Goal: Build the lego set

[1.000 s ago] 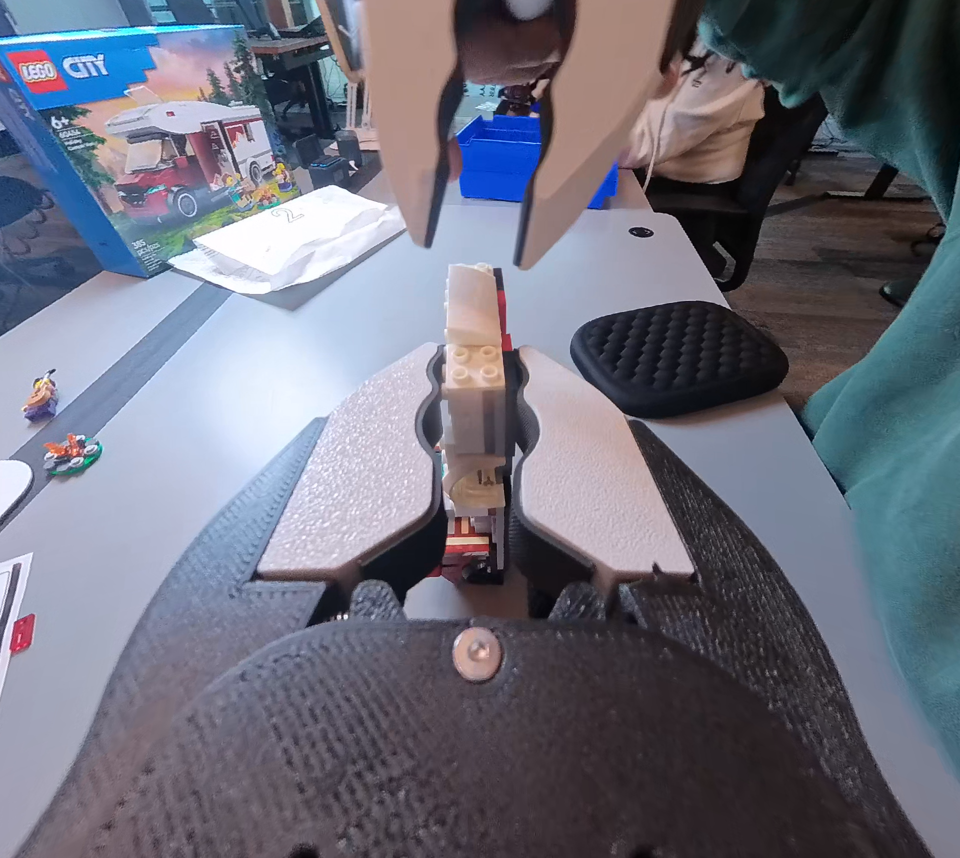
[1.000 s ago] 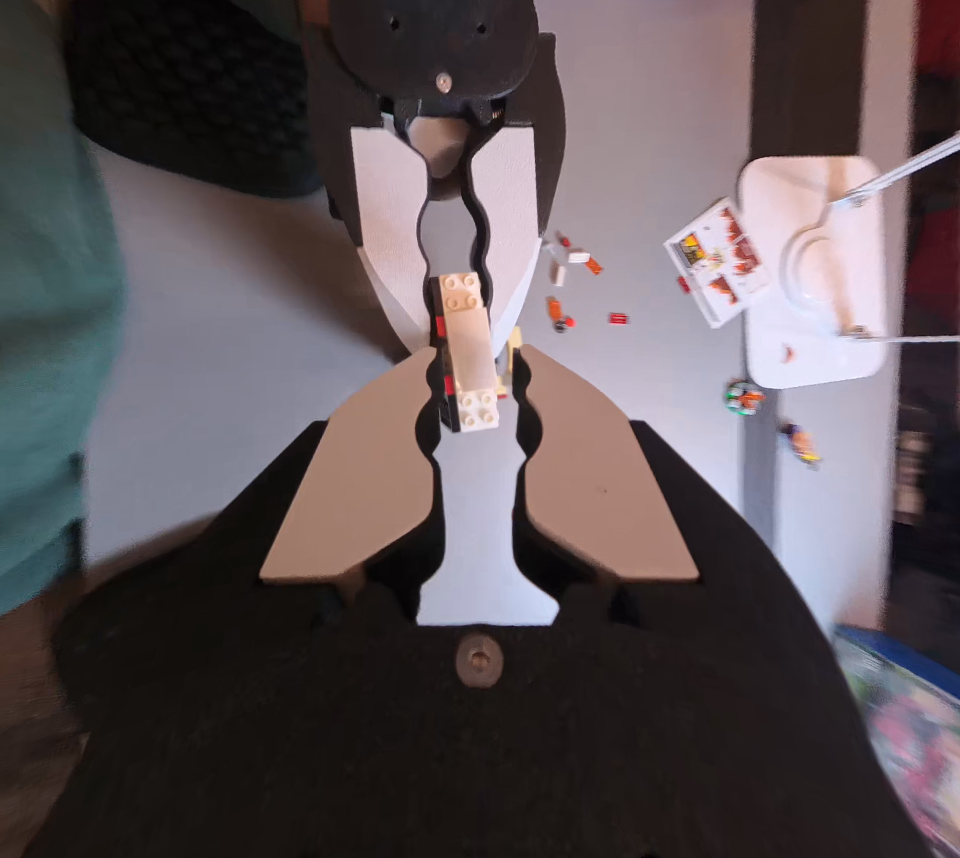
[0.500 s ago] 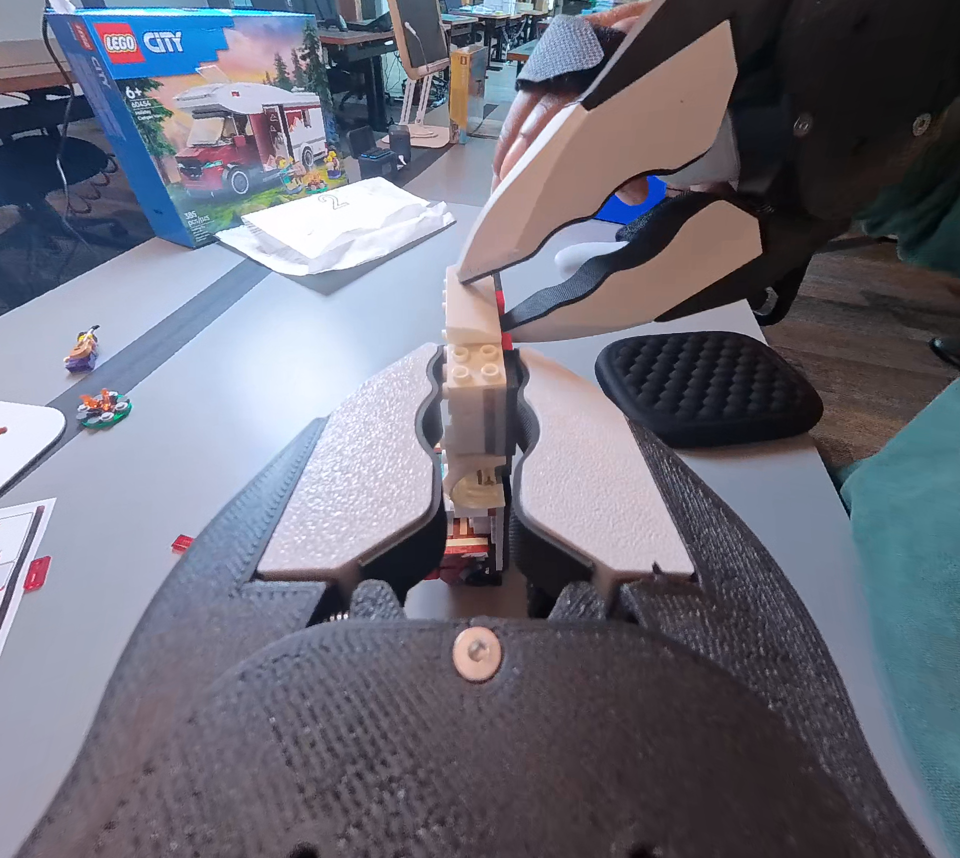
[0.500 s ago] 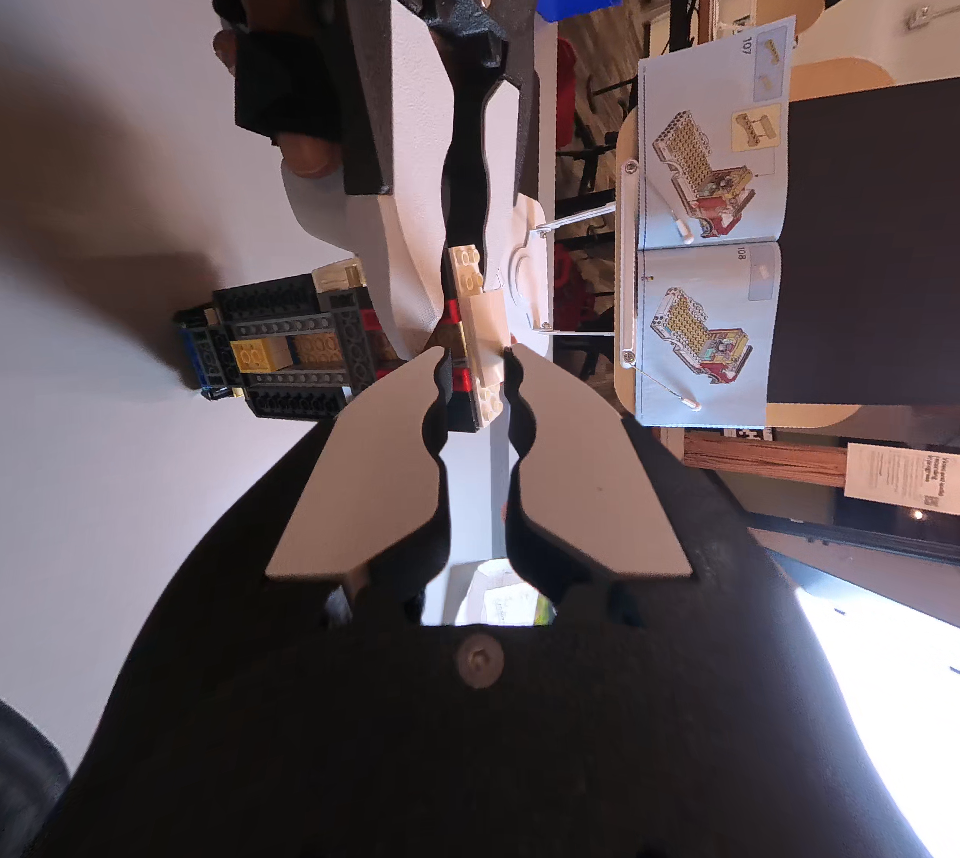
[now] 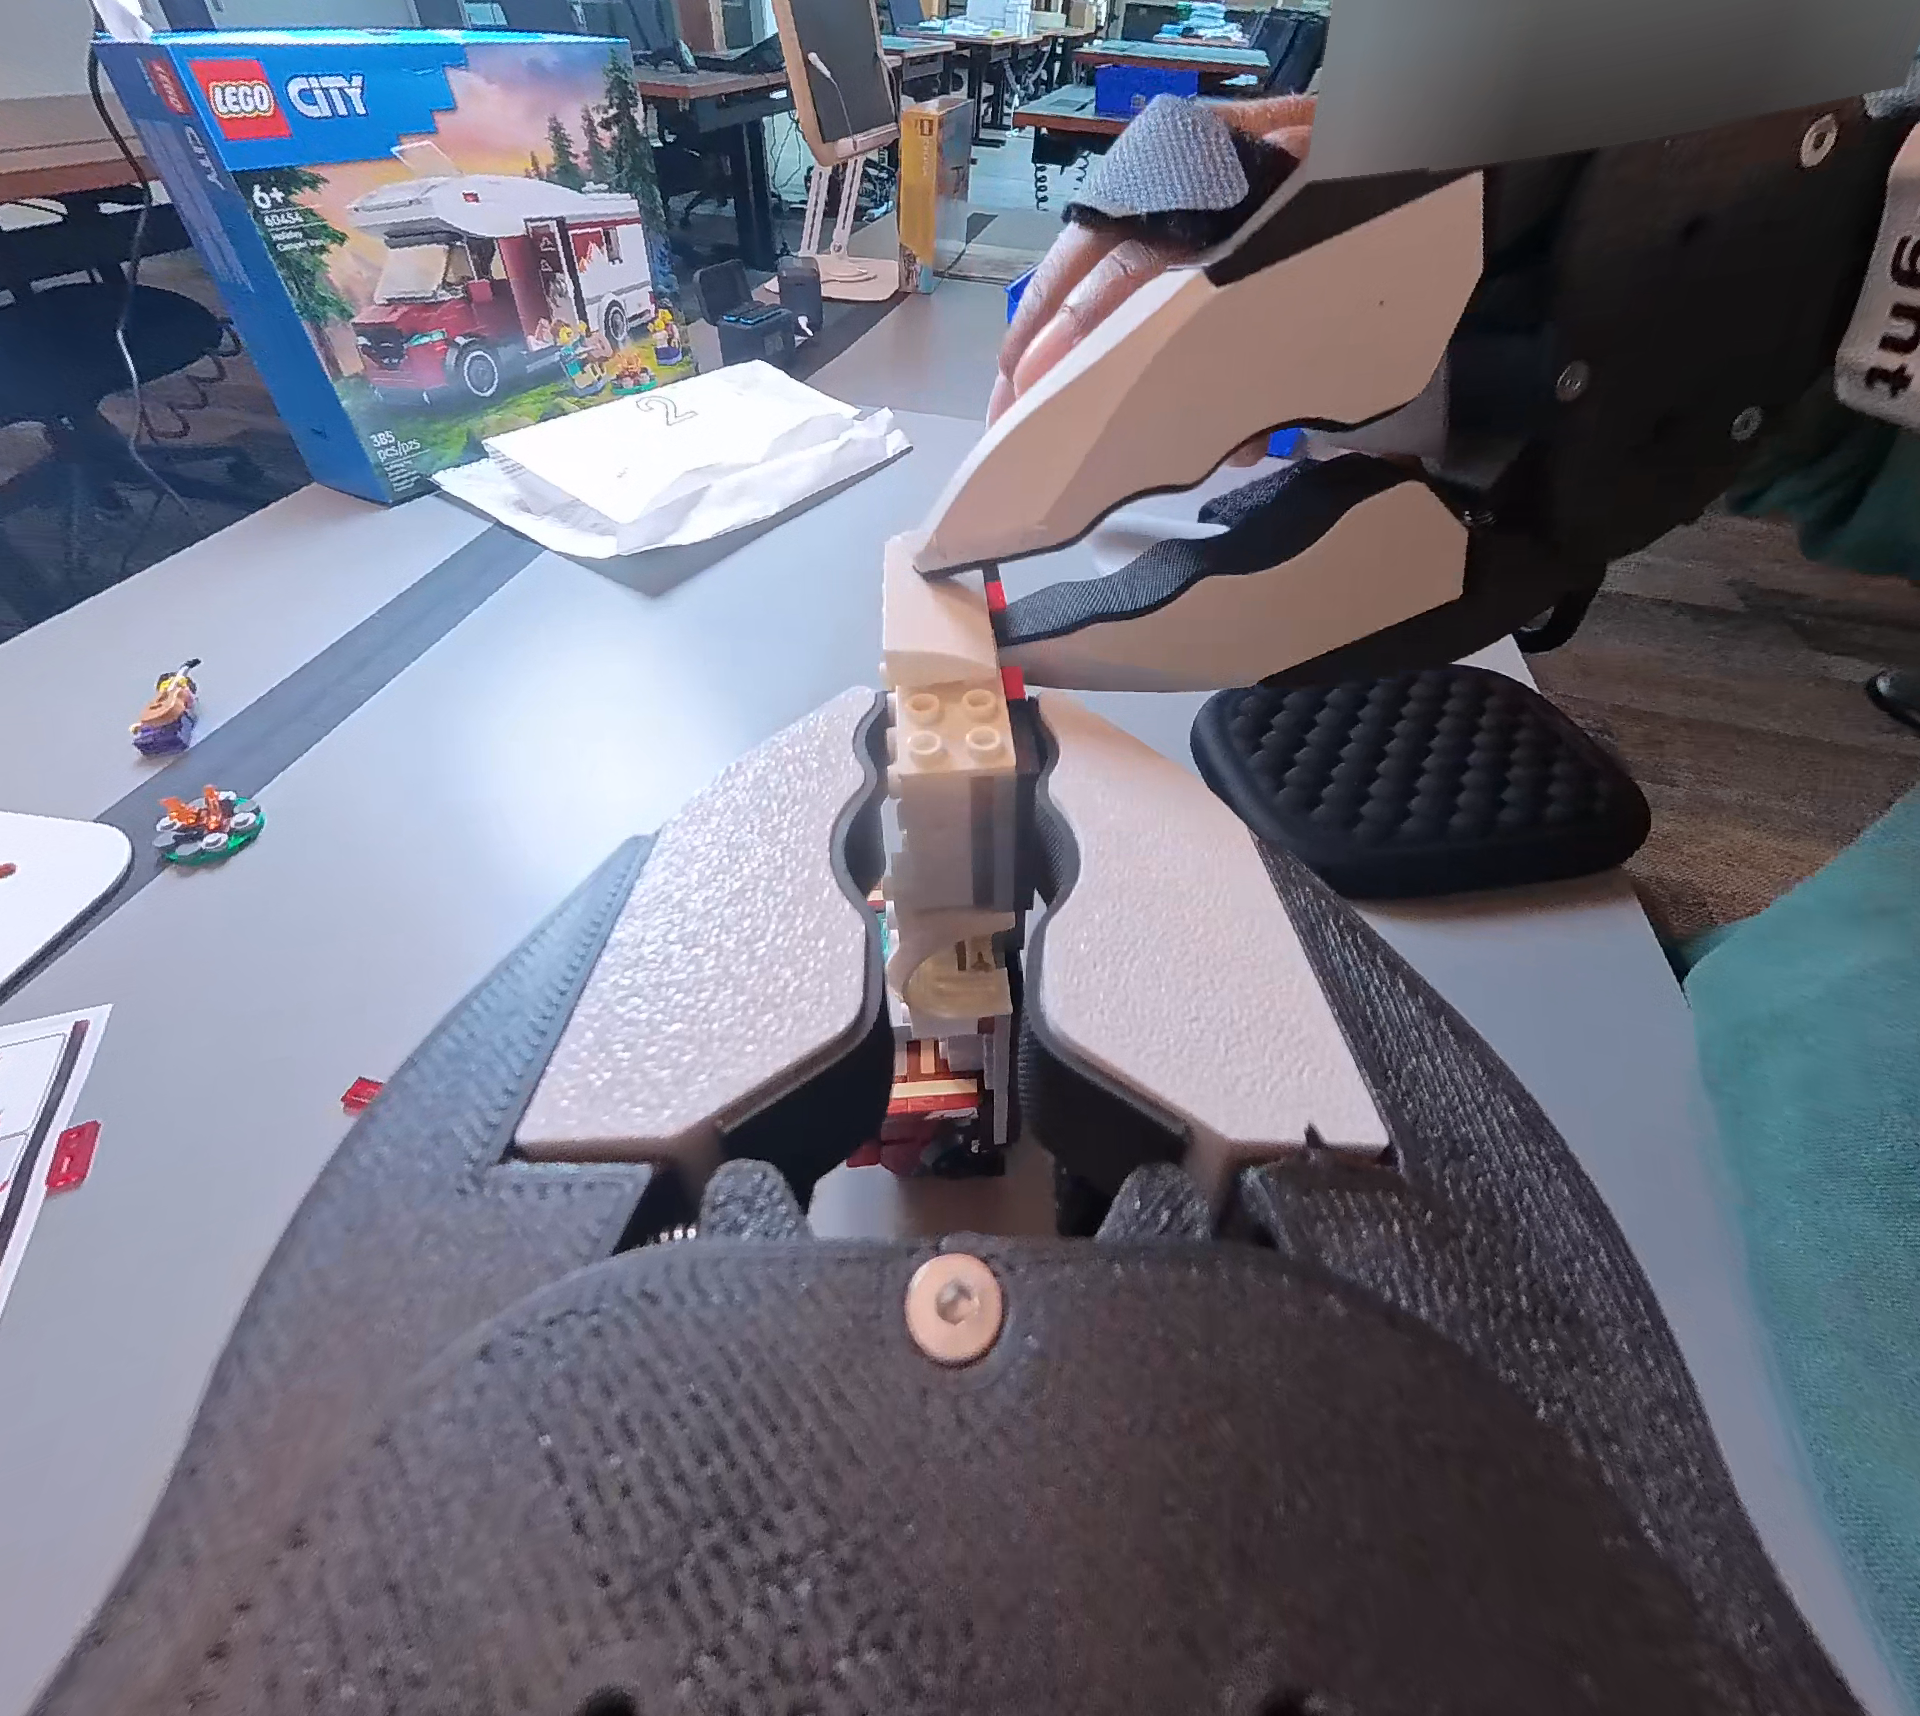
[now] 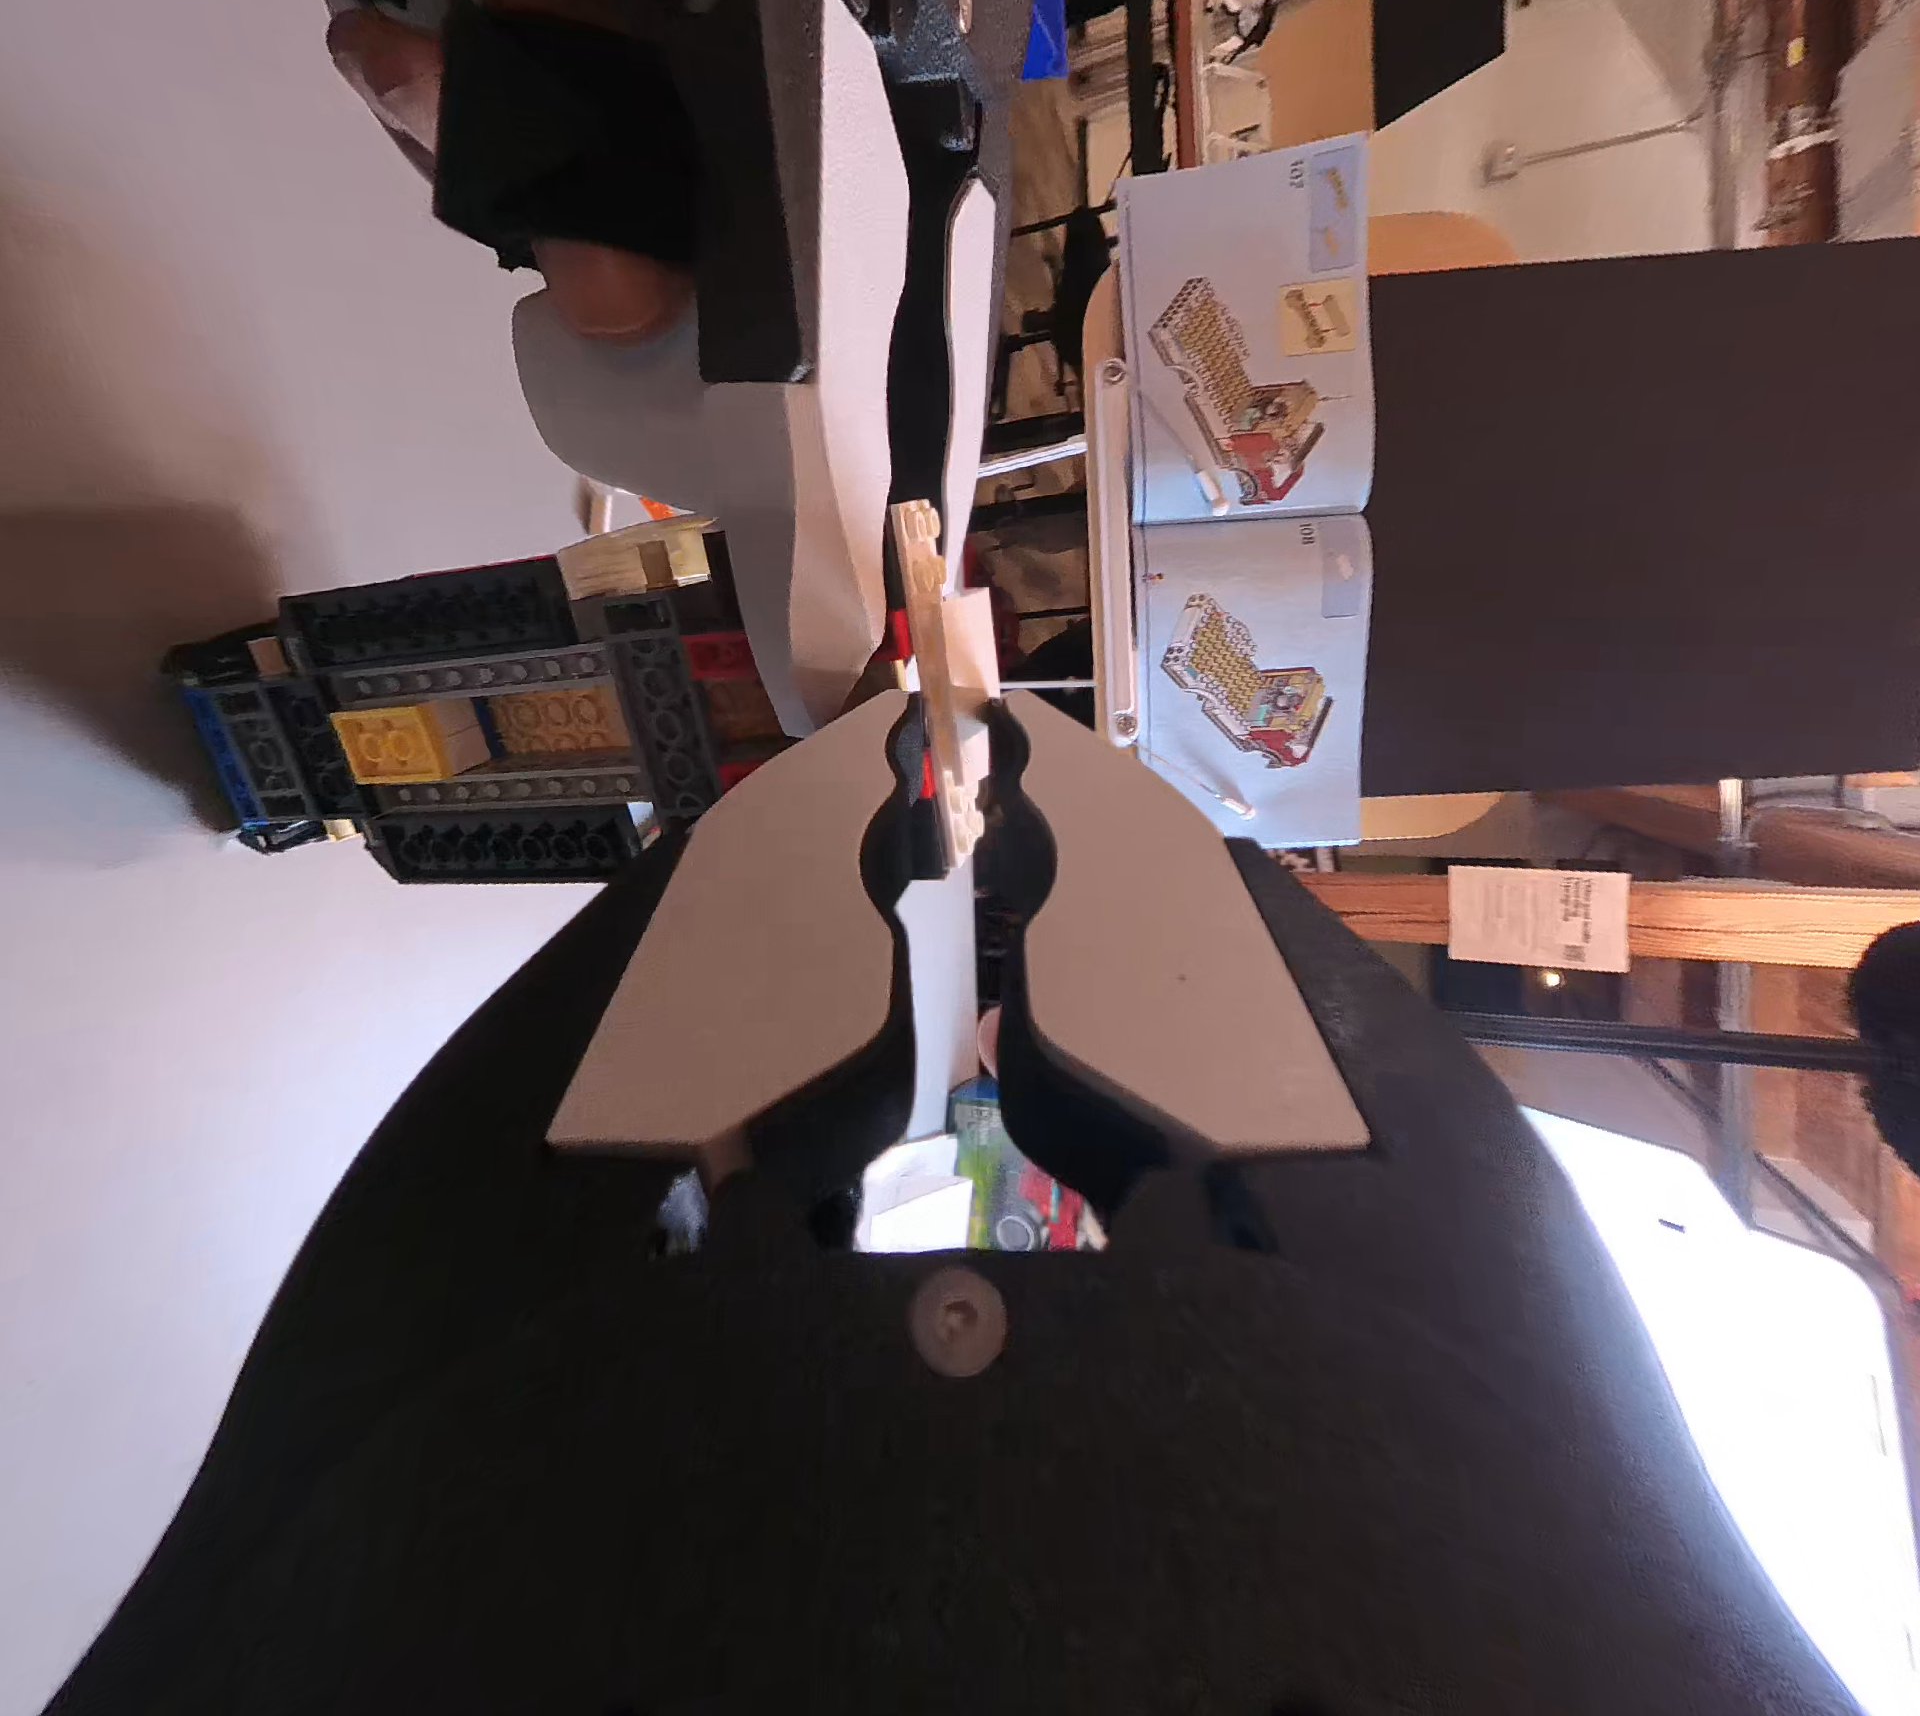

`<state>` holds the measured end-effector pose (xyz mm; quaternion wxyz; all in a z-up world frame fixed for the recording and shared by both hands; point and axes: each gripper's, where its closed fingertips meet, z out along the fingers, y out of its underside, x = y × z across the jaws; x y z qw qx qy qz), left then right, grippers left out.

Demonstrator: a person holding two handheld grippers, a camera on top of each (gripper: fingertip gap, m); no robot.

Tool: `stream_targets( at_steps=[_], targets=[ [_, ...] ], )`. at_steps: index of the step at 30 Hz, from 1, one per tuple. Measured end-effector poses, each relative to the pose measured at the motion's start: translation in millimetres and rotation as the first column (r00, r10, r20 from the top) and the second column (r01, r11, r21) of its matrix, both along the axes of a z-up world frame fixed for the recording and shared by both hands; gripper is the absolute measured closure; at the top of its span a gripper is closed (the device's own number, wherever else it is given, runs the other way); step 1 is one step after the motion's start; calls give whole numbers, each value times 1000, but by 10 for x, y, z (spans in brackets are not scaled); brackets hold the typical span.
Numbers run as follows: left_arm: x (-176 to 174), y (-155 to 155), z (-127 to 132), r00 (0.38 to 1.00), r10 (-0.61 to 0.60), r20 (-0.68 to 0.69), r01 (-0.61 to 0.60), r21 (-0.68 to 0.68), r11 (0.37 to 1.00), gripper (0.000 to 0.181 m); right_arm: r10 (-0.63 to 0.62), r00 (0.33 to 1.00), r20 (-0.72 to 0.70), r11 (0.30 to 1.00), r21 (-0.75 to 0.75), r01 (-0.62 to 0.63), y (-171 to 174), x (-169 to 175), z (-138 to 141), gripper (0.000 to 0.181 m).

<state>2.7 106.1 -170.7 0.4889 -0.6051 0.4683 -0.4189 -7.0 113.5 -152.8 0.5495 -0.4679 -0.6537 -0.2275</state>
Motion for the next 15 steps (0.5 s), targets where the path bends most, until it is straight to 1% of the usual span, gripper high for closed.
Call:
stream_targets(
  at_steps=[10, 15],
  targets=[
    [3, -17, 0, 1000, -7, -8, 7, 25, 1000, 157, 19, 998, 56, 984, 178, -29, -38, 7, -4, 172],
    [4, -32, -1, 1000, -11, -12, 11, 36, 999, 157, 24, 999, 48, 971, 238, -35, -64, 11, -8, 173]
  ],
)
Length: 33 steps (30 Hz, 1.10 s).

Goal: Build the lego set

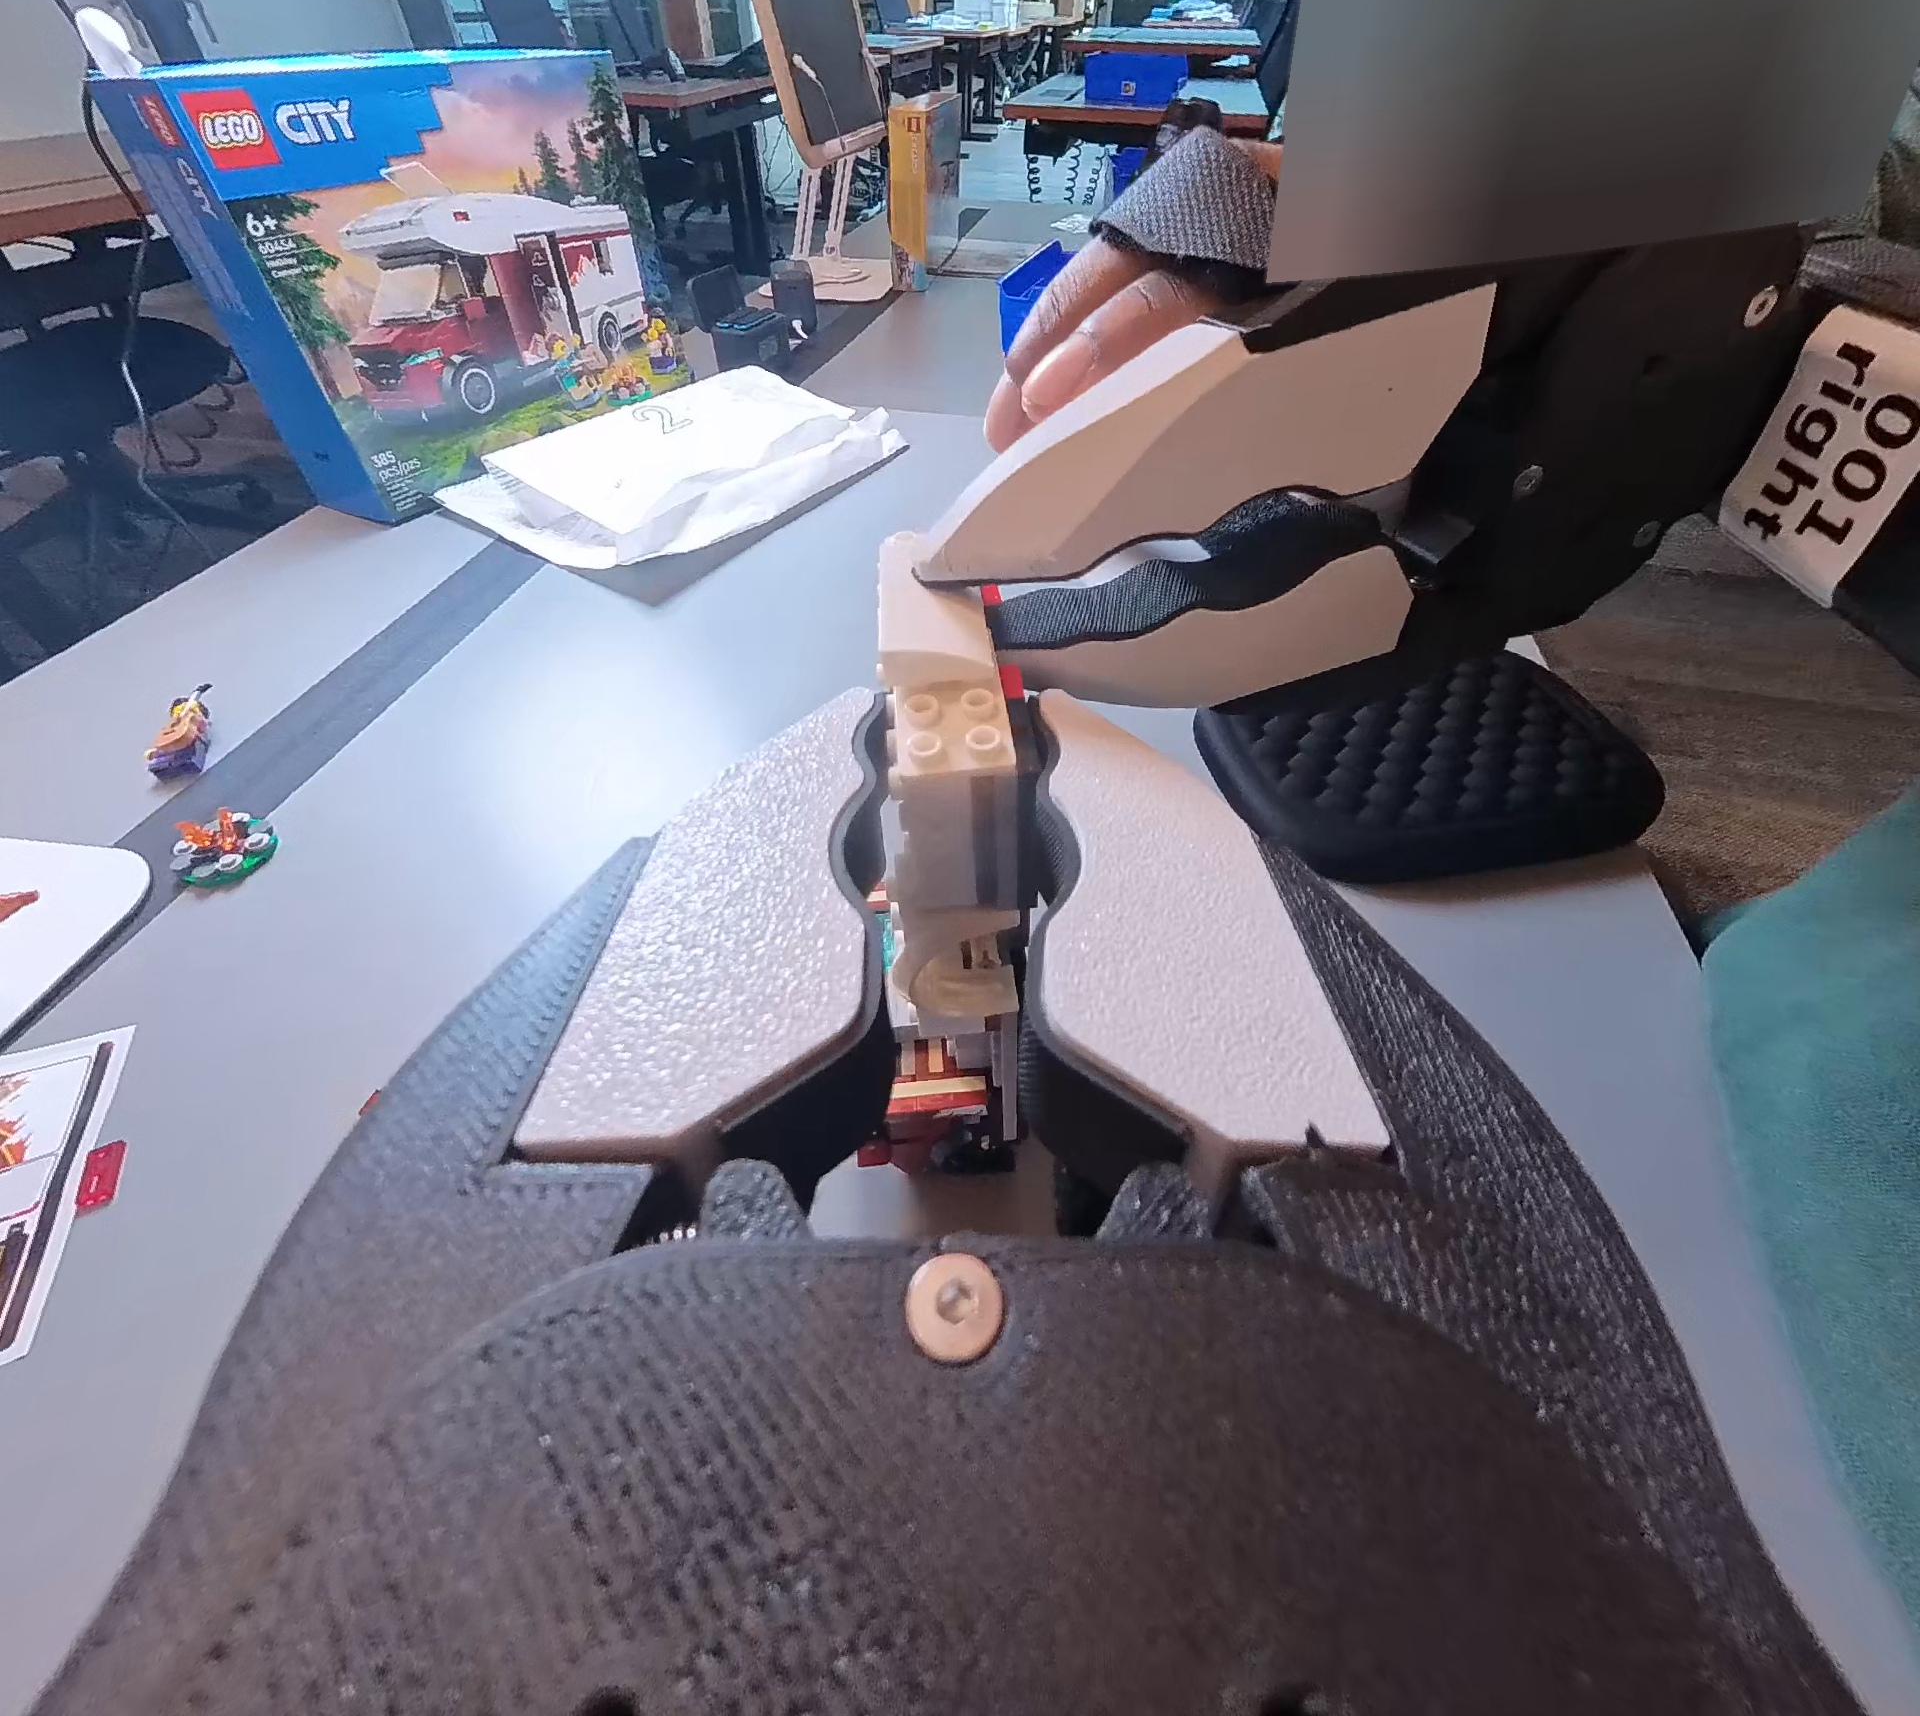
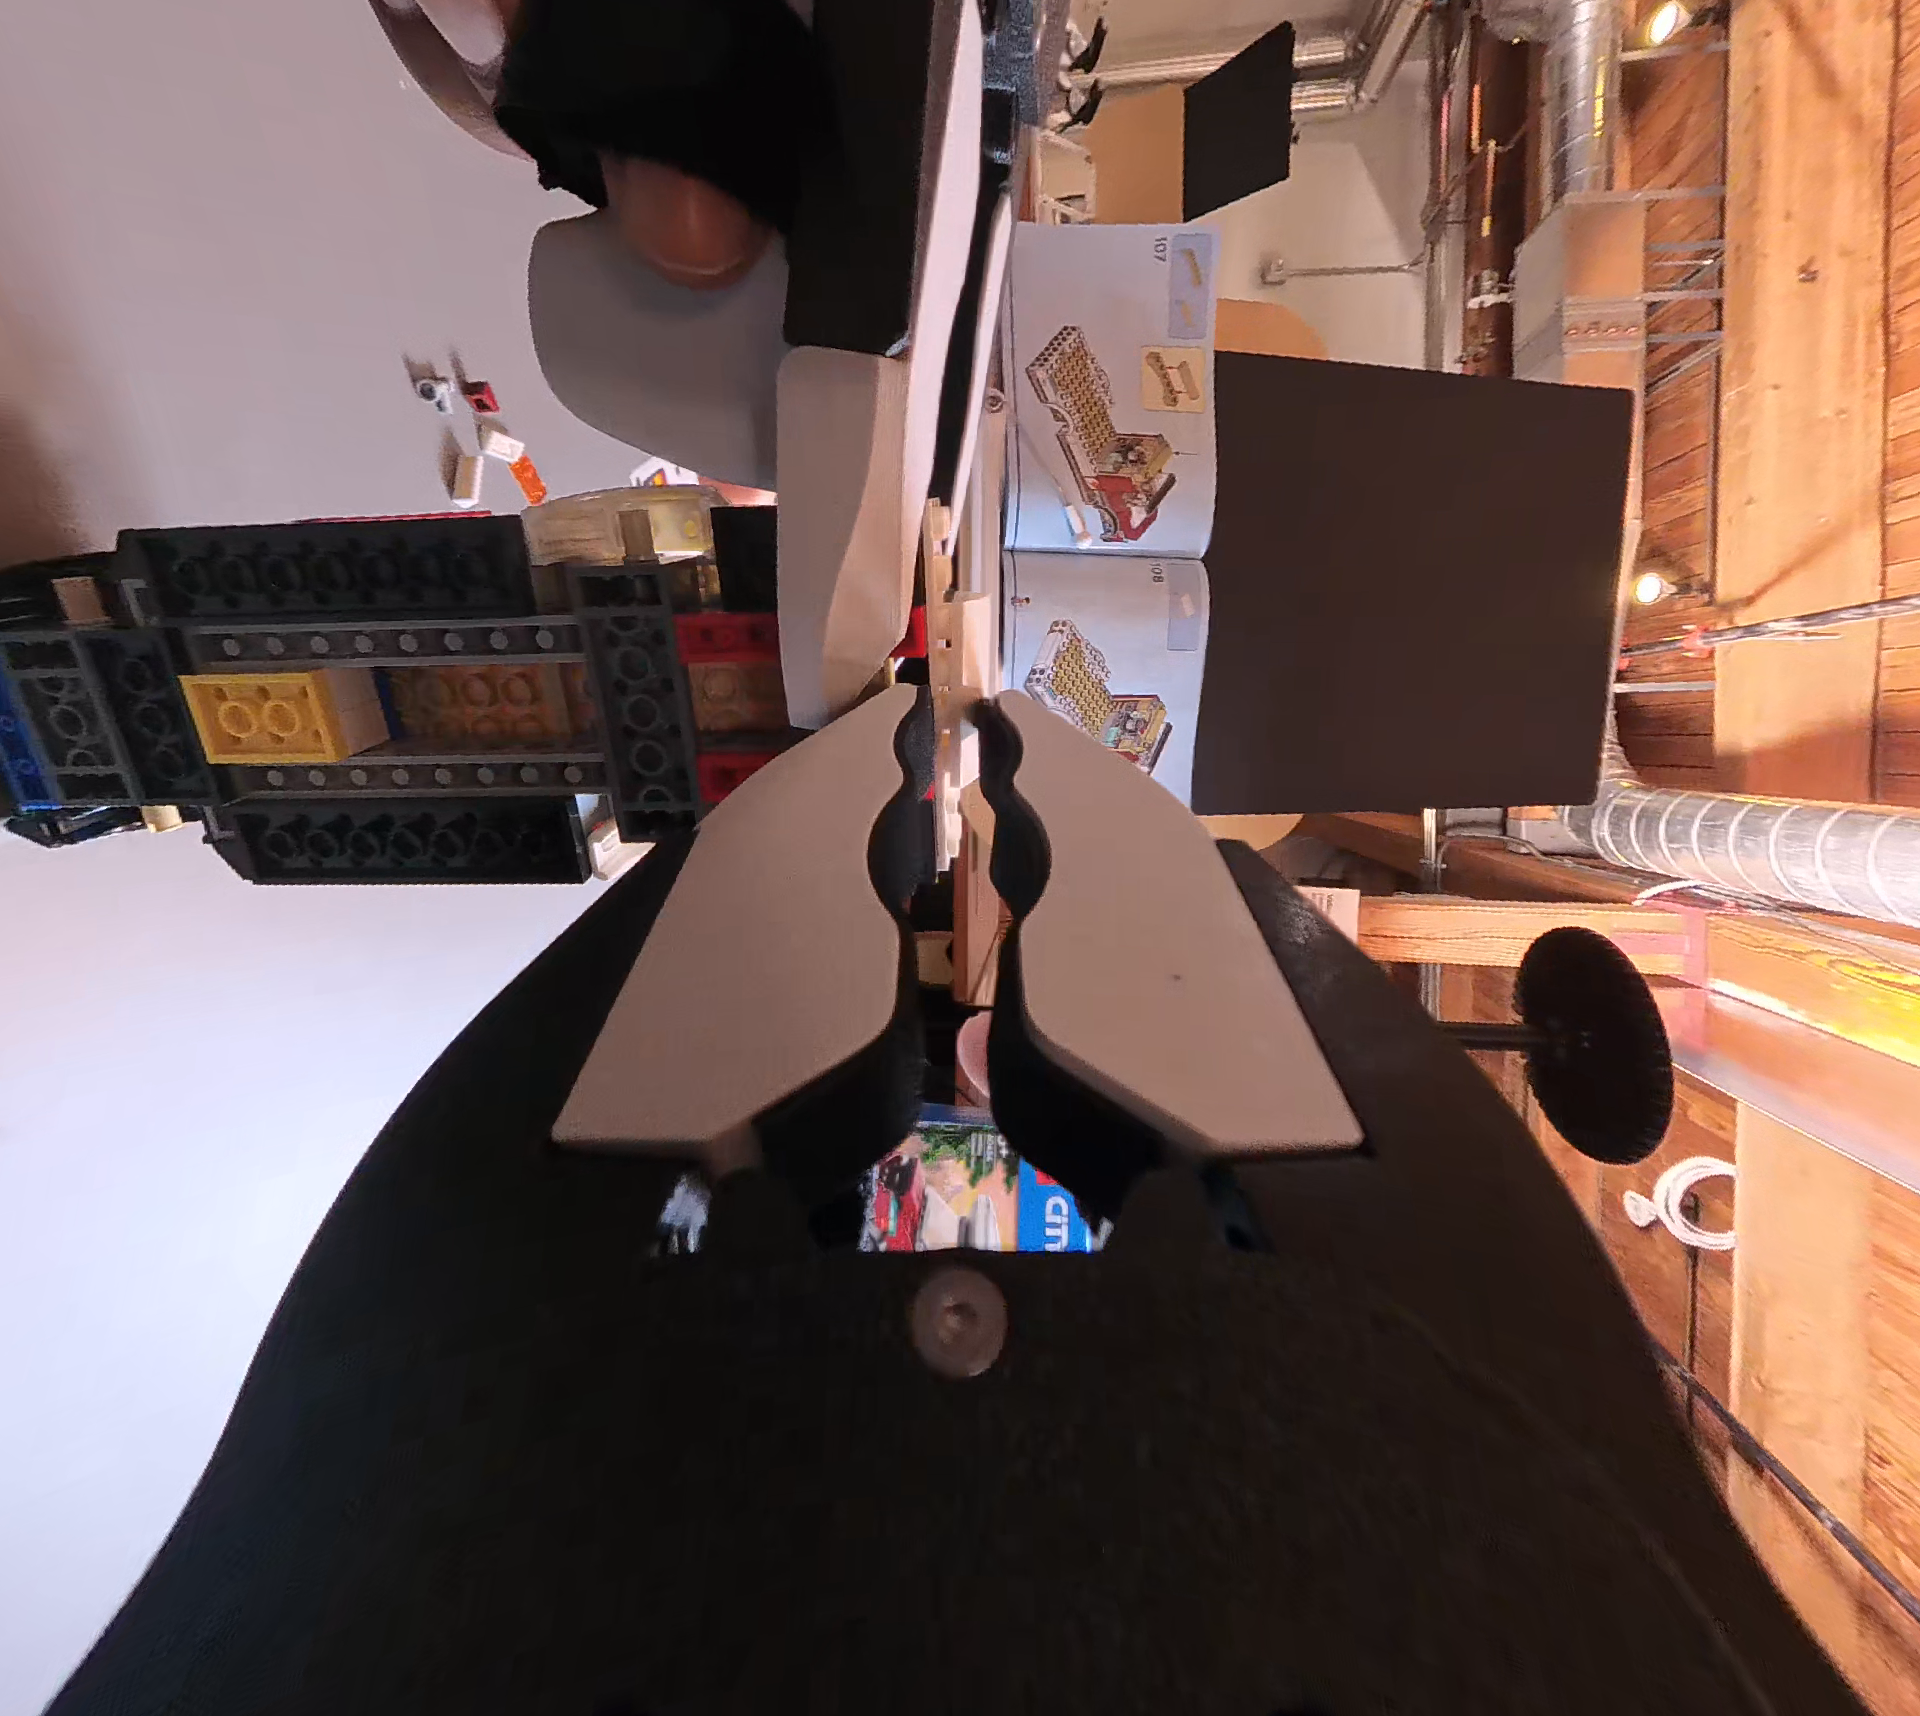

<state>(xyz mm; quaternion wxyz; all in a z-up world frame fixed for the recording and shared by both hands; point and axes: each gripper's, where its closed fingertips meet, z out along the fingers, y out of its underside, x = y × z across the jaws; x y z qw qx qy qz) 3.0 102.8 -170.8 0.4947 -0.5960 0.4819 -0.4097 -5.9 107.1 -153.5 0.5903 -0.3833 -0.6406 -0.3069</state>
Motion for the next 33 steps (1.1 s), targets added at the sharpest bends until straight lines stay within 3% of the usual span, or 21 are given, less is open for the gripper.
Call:
stream_targets(
  at_steps=[8, 17, 23, 33],
  targets=[
    [9, -21, -5, 1000, -1, -16, 1, 17, 1000, 157, 9, 1000, -23, 998, 62, -8, -42, 15, -7, 173],
    [4, -10, -2, 1000, -3, -7, 3, 2, 1000, 157, 18, 1000, -8, 999, 36, -18, -68, -4, -13, 172],
    [-12, 0, -3, 1000, -4, -9, 4, -1, 1000, 157, 16, 999, 29, 1000, 23, -17, -49, -32, 5, 165],
    [0, -38, -63, 999, -19, -32, 20, 27, 999, 157, 63, 993, 100, 995, 75, -71, -61, -95, -35, 170]
  ],
)
